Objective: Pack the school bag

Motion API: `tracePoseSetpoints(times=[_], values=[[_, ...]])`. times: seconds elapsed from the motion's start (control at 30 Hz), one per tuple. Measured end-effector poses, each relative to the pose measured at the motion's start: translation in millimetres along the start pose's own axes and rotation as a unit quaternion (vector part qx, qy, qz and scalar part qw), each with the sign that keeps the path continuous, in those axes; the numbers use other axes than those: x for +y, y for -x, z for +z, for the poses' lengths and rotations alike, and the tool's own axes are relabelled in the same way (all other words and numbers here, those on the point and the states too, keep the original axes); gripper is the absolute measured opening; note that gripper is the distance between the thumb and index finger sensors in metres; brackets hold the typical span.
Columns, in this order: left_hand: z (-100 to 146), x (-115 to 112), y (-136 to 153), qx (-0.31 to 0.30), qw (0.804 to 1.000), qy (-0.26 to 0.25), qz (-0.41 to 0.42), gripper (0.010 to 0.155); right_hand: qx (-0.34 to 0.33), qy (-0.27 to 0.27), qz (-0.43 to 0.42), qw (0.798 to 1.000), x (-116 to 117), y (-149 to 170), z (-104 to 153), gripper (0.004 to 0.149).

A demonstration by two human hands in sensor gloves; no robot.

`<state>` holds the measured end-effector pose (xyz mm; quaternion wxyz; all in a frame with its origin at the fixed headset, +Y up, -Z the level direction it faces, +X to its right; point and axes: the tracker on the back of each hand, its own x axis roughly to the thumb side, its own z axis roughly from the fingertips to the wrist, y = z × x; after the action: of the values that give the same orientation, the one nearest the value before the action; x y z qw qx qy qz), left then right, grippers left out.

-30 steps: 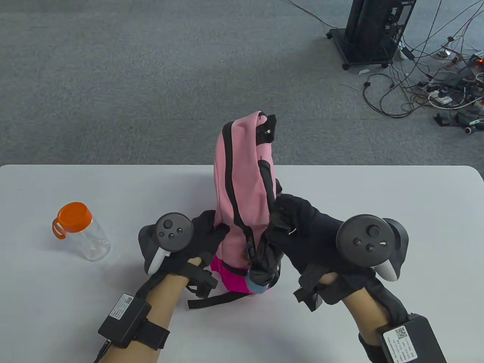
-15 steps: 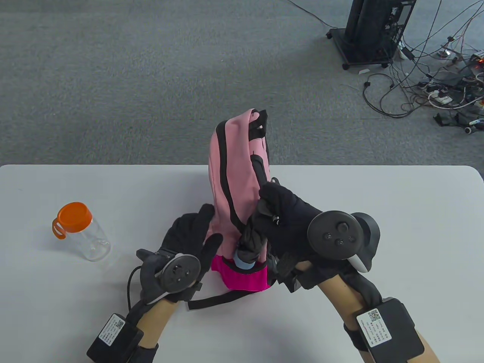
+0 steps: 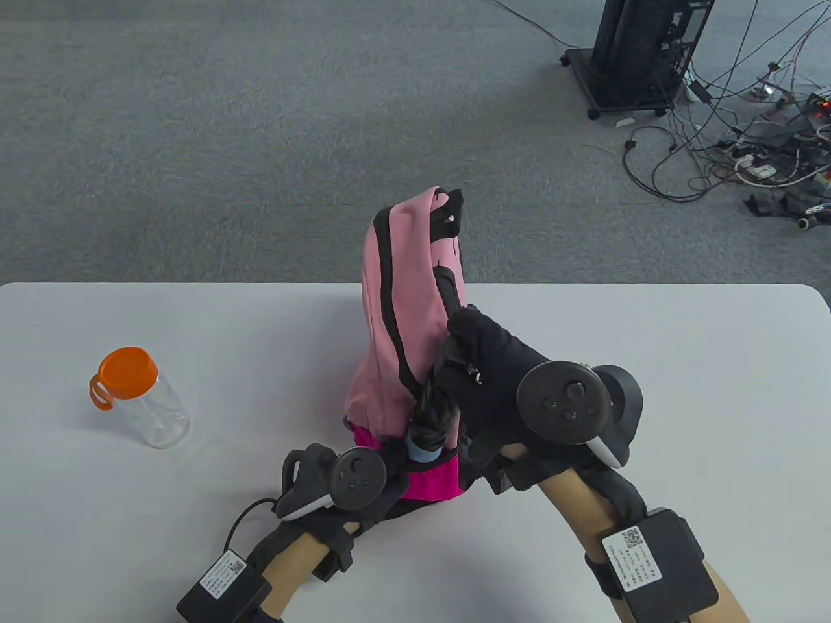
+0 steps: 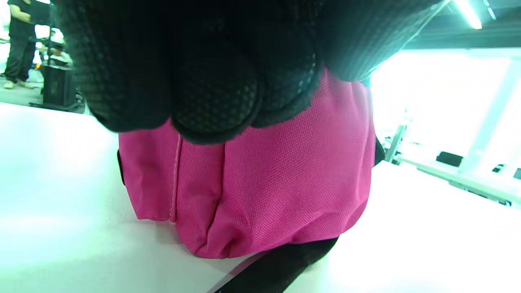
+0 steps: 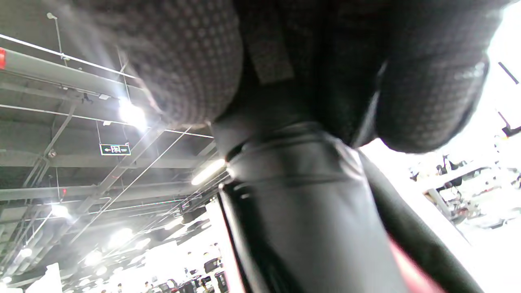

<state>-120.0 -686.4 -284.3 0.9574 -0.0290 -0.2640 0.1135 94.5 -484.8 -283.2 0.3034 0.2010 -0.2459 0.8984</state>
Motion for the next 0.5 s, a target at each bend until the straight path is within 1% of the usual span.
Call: tracePoseSetpoints(times=[0.03,0.13,0.23,0.3,0.4,0.43,0.47,0.5], values=[[1.5,0.3,-3.4,-0.01,1.0,0.003,-0.009,0.046,-0.003,0.001,0.008,1.0,2.4,0.2,-0.2,0.071],[3.1,-0.9,-9.9,-0.013,0.999,0.006,-0.035,0.041,-0.013,0.005,0.023,1.0,13.1,-2.2,1.4,0.071],[2.9,-1.3,-12.3,-0.021,0.999,0.008,-0.033,0.039,-0.028,0.002,0.052,0.998,21.8,-7.0,3.1,0.07],[3.0,-0.6,-13.2,-0.026,0.999,0.003,-0.037,0.038,-0.043,-0.012,0.097,0.994,26.8,-13.1,6.1,0.068],[3.3,-0.4,-13.9,-0.031,0.999,-0.007,-0.043,0.036,-0.083,0.003,0.168,0.982,35.6,-17.4,12.7,0.065],[4.3,0.5,-14.0,-0.032,0.998,-0.016,-0.043,0.036,-0.087,-0.042,0.192,0.977,46.2,-15.5,14.2,0.063],[3.5,-0.7,-14.9,-0.039,0.998,-0.02,-0.035,0.037,-0.077,-0.093,0.228,0.966,58.8,-10.6,20.9,0.059],[3.3,-1.8,-15.9,-0.04,0.998,-0.019,-0.034,0.038,-0.08,-0.102,0.239,0.962,67.1,-7.0,26.2,0.057]])
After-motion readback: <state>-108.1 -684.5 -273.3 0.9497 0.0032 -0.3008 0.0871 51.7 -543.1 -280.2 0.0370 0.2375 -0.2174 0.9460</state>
